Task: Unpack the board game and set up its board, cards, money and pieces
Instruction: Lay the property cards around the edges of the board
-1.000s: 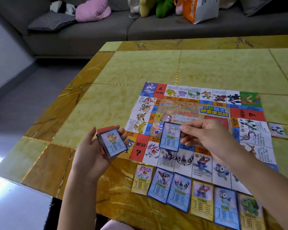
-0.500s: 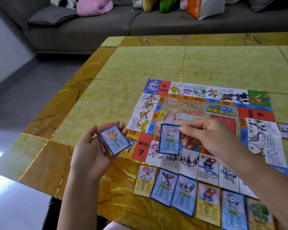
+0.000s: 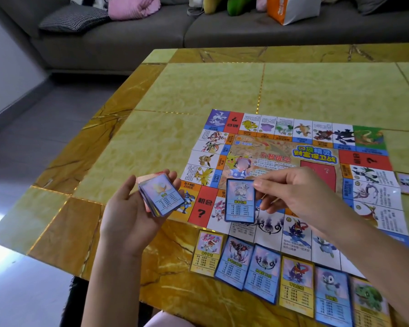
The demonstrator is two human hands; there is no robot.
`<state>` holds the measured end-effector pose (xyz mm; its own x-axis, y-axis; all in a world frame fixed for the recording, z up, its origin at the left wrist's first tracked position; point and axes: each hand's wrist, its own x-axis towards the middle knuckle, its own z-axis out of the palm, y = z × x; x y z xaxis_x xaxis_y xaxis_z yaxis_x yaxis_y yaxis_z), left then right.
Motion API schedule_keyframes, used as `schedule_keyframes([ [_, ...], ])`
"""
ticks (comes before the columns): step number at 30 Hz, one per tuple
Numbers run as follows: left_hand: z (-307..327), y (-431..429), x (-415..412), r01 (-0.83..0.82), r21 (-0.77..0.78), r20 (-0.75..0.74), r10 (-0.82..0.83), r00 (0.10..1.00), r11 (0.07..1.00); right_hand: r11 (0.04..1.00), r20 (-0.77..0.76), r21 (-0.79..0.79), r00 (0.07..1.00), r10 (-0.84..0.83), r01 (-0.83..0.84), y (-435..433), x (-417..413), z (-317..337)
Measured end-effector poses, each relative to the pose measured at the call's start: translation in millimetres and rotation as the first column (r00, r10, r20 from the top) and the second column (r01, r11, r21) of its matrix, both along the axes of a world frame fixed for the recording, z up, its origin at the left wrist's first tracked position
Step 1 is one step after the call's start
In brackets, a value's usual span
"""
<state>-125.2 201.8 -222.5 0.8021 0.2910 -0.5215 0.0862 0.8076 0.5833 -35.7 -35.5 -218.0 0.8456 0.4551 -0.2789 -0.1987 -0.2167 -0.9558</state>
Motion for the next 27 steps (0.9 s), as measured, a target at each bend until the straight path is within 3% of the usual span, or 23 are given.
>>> schedule_keyframes([
  [11, -9, 9, 0, 0.004, -0.143, 0.19, 0.023, 0.982, 0.99, 0.98, -0.003, 0.039, 0.981, -0.196, 0.196, -22, 28, 1],
  [20, -8, -10, 10, 0.0, -0.047, 0.034, 0.001, 0.999, 0.999, 0.97, 0.027, 0.022, 0.97, -0.241, 0.24, -42, 35, 6],
  [27, 9, -41, 9, 0.24, -0.121, 0.129, -0.225, 0.966, 0.963, 0.947, 0.086, 0.021, 0.943, -0.32, 0.32, -85, 35, 21],
])
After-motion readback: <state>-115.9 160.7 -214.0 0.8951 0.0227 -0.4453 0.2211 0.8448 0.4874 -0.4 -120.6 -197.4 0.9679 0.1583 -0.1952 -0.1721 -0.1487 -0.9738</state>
